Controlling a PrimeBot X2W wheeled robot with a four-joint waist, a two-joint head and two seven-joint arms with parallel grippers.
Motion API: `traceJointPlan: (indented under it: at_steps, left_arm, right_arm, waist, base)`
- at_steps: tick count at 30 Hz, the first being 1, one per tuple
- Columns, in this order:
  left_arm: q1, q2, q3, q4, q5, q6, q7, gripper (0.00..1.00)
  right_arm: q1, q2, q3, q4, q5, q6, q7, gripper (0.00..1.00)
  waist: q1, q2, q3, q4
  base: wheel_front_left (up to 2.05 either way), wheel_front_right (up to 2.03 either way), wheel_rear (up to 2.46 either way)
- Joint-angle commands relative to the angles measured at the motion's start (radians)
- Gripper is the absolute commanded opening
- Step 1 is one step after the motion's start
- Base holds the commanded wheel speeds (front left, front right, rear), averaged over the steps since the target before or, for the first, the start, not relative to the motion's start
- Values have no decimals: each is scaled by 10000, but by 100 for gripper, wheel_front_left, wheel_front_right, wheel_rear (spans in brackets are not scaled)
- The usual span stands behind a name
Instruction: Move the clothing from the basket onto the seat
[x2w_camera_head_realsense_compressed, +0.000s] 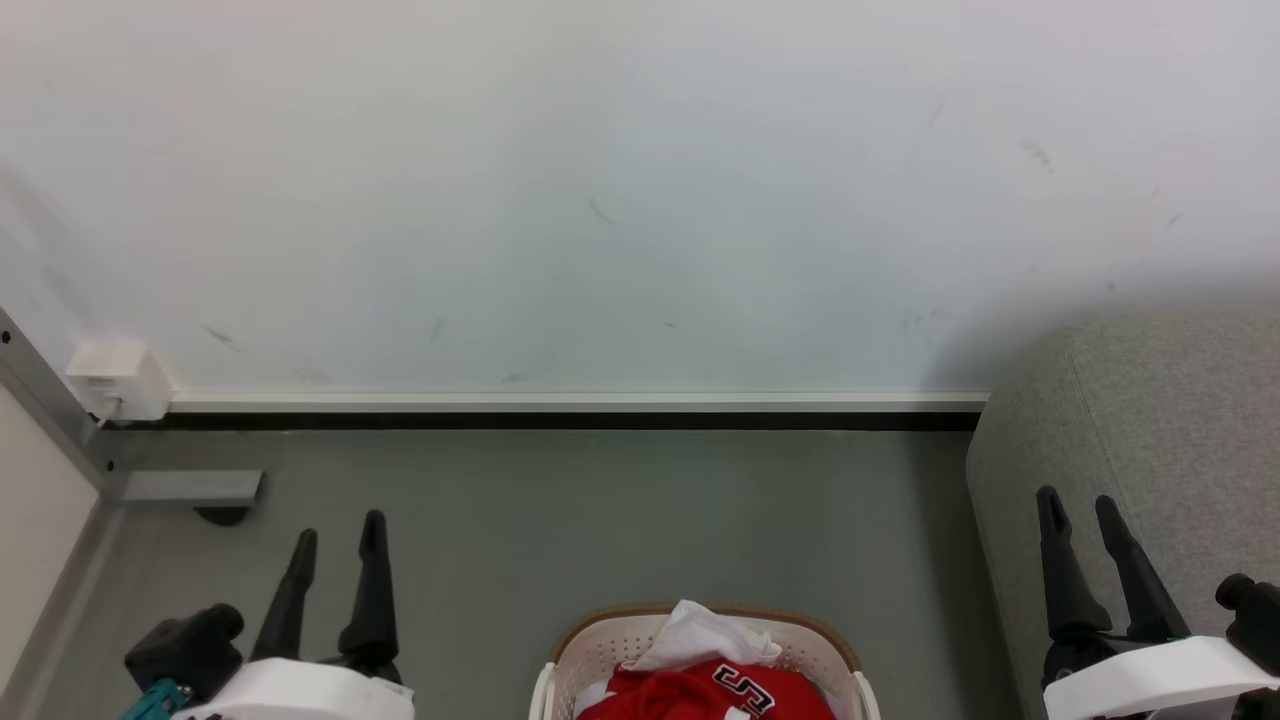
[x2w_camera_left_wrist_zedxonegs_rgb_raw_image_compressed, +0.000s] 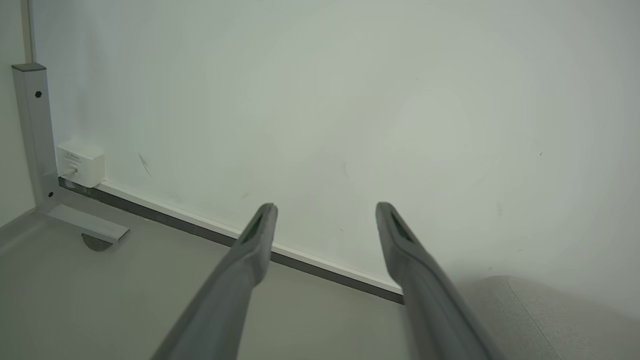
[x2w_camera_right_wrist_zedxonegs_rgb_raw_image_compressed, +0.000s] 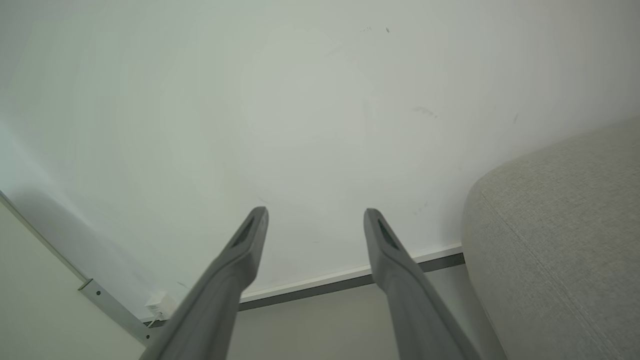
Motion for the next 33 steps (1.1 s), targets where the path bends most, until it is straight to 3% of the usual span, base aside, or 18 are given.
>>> traceJointPlan:
  at_steps: [1, 33]
  left_arm:
    - [44, 126, 12, -94, 311, 29, -112, 100]
    - [167, 123, -127, -134, 3075, 96, -803, 100]
  right_arm:
    - [-204, -64, -36, -8, -275, -13, -105, 100]
    - [-356, -248, 550, 507, -2298, -18, -785, 100]
  waist:
    - [0, 0, -7, -9]
    - [0, 0, -80, -157]
  base:
    - [0, 0, 0]
    - [0, 0, 0]
